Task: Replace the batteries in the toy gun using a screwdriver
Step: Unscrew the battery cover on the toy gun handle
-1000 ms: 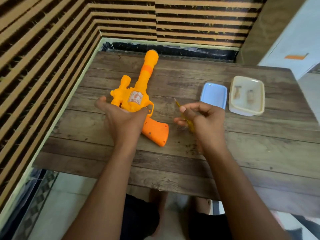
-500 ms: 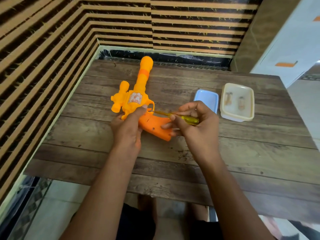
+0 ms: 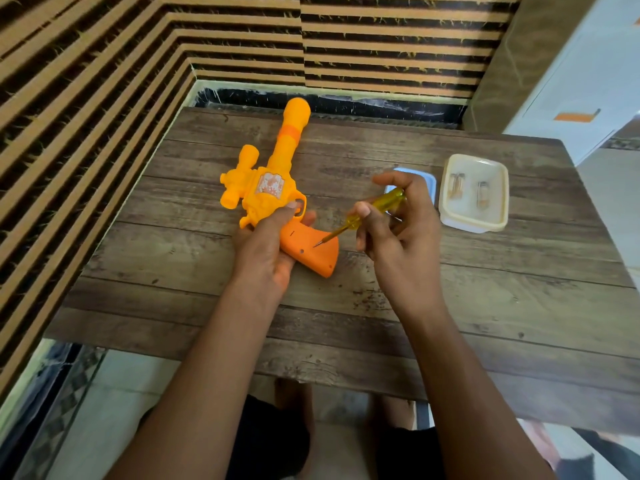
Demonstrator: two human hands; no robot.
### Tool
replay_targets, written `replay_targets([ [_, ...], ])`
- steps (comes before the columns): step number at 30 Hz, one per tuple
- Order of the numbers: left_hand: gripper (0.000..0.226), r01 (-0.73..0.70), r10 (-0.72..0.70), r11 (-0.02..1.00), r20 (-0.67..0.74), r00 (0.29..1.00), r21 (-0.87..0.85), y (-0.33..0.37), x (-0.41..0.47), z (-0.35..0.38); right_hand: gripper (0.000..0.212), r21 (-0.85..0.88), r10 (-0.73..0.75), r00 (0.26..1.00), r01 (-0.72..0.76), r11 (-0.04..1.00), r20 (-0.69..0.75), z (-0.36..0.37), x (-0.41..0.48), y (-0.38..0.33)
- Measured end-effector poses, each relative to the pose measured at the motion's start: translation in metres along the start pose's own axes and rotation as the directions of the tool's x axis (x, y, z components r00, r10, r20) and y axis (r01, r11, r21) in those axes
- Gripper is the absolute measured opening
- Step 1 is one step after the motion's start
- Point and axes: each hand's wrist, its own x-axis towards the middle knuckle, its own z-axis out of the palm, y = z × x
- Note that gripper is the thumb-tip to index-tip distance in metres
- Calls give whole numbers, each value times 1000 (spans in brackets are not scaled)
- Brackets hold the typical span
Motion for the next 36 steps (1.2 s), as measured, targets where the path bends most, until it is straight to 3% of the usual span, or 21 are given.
replay_targets([
  [12, 20, -78, 78, 992, 2, 997, 96, -4, -8, 5, 29, -139, -95, 993, 104, 985, 76, 12, -6, -6],
  [17, 28, -79, 81, 992, -7, 997, 100, -3, -11, 7, 30, -214, -126, 985, 148, 966, 114, 14, -7, -6],
  [24, 36, -109, 106, 986, 28, 994, 128, -9, -4, -1, 39, -252, -293, 928, 347, 903, 228, 30, -12, -15],
  [30, 40, -130, 120, 986, 93, 988, 103, -11, -3, -5, 27, -217, -394, 910, 413, 885, 125, 34, -10, -16],
  [34, 53, -107, 97, 989, 89, 991, 105, -10, -4, -4, 33, -226, -390, 917, 399, 889, 85, 31, -9, -14],
  [36, 47, -108, 102, 988, 63, 993, 106, -10, -3, -4, 35, -228, -400, 914, 404, 886, 70, 29, -10, -13],
])
